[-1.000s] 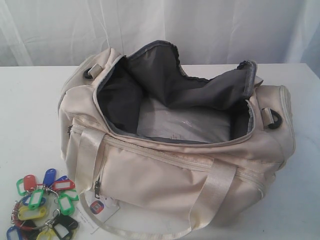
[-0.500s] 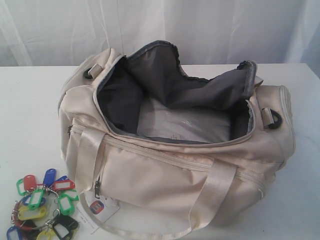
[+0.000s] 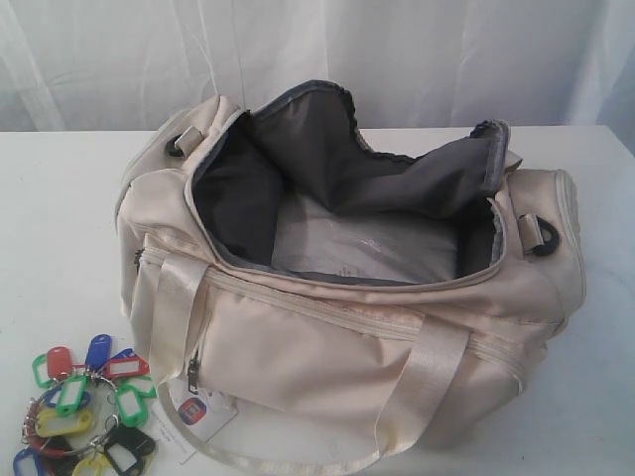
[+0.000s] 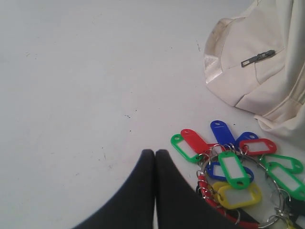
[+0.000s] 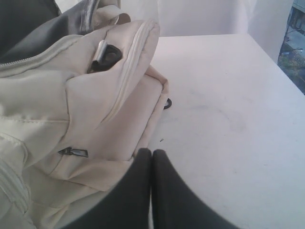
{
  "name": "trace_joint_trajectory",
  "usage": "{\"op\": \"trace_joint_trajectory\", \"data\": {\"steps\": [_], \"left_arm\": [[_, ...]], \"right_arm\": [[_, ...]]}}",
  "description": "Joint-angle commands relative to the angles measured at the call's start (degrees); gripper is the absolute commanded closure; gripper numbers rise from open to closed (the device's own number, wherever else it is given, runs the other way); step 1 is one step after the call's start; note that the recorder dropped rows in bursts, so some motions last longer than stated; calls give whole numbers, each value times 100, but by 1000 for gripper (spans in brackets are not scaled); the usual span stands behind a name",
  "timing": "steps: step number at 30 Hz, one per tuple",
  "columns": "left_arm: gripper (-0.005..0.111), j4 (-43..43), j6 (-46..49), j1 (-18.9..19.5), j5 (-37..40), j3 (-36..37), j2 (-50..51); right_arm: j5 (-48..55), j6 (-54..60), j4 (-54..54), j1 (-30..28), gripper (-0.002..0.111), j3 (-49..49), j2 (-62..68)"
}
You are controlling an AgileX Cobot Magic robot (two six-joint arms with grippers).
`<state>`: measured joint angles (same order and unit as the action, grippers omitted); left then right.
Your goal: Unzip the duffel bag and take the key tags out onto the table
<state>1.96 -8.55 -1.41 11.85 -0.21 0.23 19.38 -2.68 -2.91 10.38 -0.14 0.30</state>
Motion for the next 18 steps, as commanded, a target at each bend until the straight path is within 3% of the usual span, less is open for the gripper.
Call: {"op": "trace_joint_trajectory", "data": {"steps": [1,8,18], "left_arm": [[107,7,-30,10,-21,21,-23],[107,7,-30,10,-21,21,-23],[107,7,-30,10,-21,21,-23]], "right_arm": [[-7,-14,2,-19,108,14,-30],[-8,-14,2,275,108,14,-30],[-8,-14,2,275,108,14,-30]]}}
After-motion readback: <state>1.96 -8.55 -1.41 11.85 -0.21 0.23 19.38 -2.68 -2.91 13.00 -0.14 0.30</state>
